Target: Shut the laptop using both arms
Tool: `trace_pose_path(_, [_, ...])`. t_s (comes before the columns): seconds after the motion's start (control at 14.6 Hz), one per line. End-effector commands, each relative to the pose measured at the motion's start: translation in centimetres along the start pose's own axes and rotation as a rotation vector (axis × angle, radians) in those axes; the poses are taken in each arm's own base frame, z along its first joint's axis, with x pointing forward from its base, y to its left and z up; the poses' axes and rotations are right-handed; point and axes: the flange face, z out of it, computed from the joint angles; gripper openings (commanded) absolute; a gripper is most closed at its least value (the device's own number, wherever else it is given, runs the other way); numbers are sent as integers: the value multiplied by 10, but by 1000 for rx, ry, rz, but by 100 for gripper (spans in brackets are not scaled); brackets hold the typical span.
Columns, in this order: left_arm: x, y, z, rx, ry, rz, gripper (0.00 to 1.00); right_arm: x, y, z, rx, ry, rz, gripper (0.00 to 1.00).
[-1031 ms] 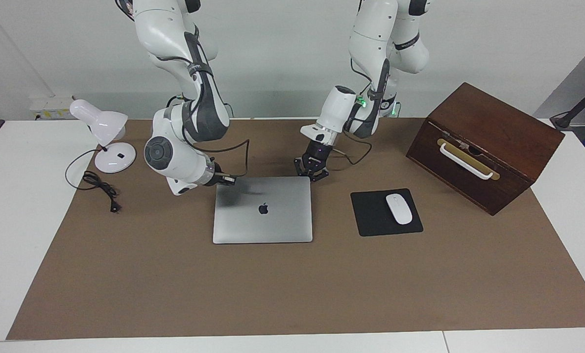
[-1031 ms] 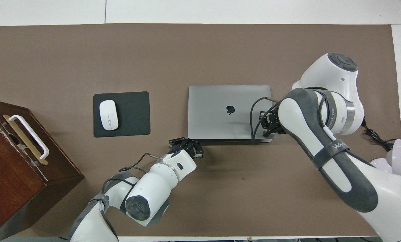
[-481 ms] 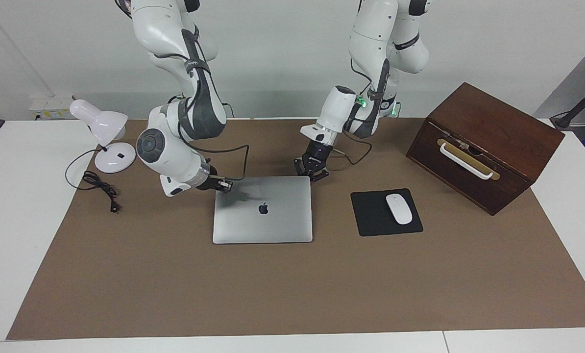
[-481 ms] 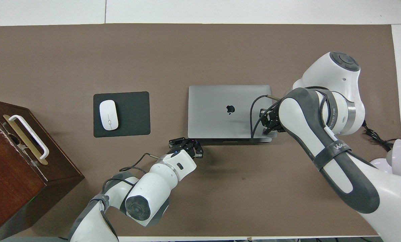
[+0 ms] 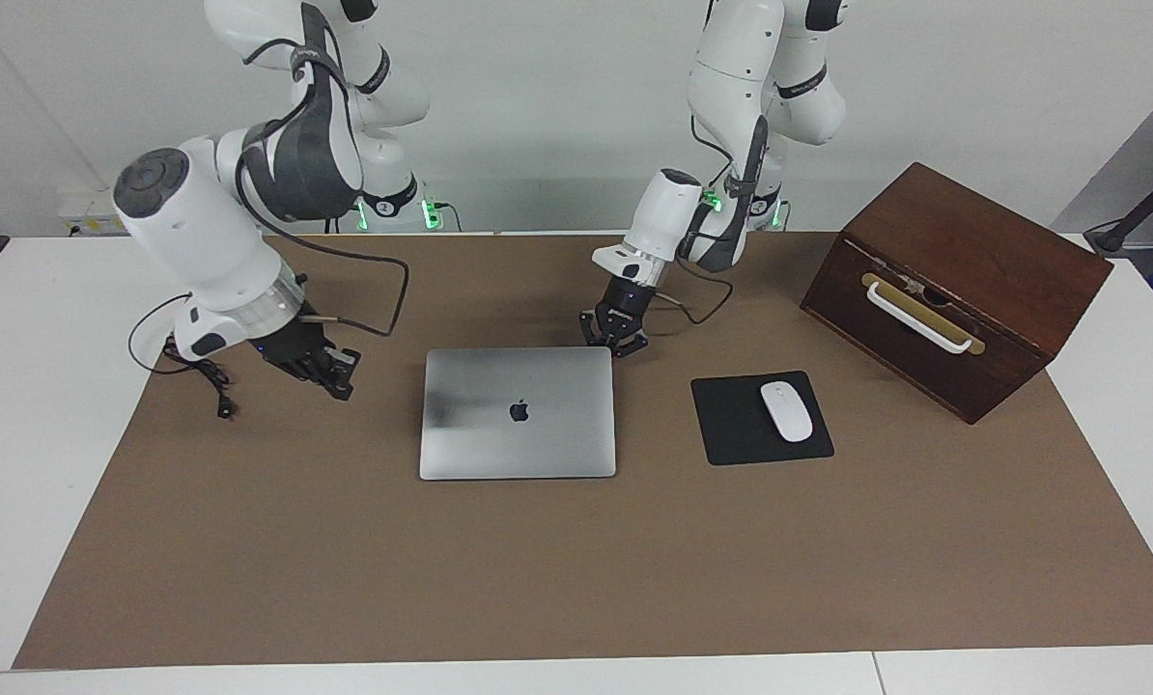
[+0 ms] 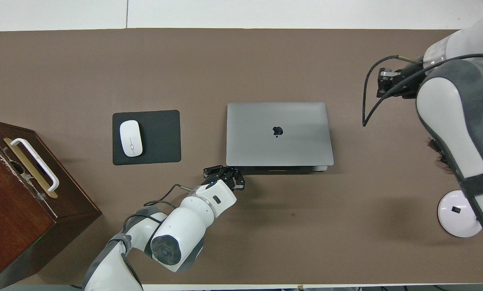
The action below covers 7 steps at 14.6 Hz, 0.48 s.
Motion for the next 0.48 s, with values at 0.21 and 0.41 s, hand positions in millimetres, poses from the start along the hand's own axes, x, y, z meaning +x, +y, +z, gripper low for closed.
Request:
trace_pose_path(0.21, [20, 2, -16, 11, -20, -51, 0, 4, 44, -97, -181, 63, -205, 14])
trace_pose_path(0.41, [40, -2, -39, 38, -99, -64, 0, -7, 54, -127, -213, 107, -228, 55])
